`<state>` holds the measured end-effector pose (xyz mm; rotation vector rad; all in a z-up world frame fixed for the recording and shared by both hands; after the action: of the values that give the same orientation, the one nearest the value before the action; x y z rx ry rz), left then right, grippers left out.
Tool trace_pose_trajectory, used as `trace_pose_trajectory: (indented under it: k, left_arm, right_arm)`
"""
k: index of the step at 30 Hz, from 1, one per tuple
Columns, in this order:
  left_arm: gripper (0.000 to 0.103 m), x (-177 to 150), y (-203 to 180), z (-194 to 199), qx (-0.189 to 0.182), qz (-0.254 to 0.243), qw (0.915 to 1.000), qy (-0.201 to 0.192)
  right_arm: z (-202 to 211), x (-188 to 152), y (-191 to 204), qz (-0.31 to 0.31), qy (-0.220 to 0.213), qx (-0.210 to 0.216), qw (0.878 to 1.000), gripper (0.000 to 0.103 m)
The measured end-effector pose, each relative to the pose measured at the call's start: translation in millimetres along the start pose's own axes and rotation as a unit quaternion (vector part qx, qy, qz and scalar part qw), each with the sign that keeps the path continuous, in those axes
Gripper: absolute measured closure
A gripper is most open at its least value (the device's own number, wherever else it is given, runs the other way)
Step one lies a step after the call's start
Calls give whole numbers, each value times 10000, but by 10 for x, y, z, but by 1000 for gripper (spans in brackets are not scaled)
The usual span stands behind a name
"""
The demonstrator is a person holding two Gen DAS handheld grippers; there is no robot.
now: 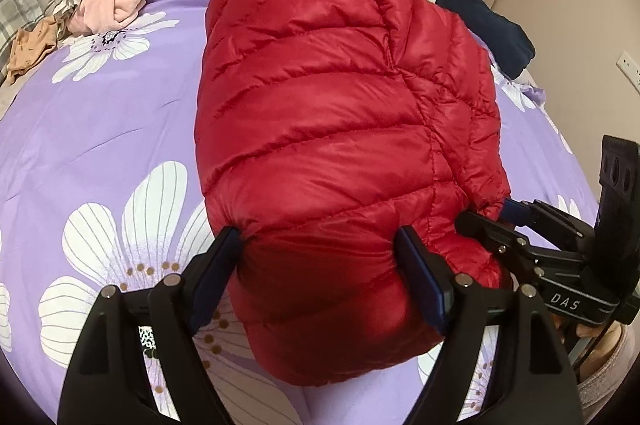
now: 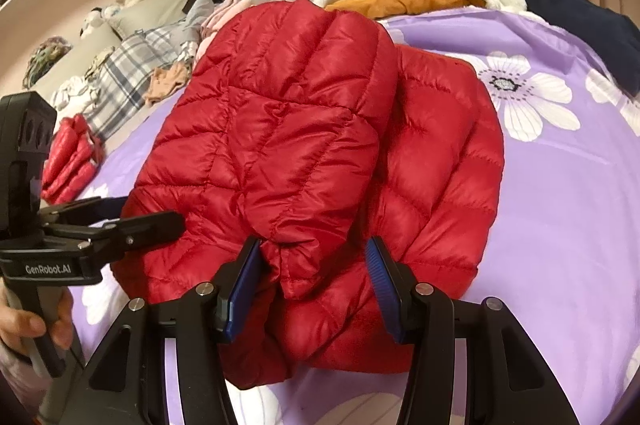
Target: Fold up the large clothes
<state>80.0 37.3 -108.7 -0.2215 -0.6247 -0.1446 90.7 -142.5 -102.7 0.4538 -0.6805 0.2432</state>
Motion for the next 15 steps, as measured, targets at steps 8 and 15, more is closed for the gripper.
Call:
trace_pose_trajectory:
  k: [8,15]
  left_arm:
    - [23,-71,78,96,-201,246,9995,28]
    - [23,-138,96,-70,-380,456,9981,190]
  right_arm:
    - [71,-12,-22,-30,51,-9,10000,52]
    - [26,-66,-68,-149,104,-41,9998,51]
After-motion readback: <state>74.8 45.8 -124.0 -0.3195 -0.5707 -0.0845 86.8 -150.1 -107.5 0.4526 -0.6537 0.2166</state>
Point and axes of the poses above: each gripper's, at about its wrist camera, not at the fingertips, and z roughly against the way its jaws point, y to its left, x to its top, the point moved 4 cm from there along -z, roughly the way its jaws point, and after that the axes turned 7 degrees about -z, right-handed, at the moved point
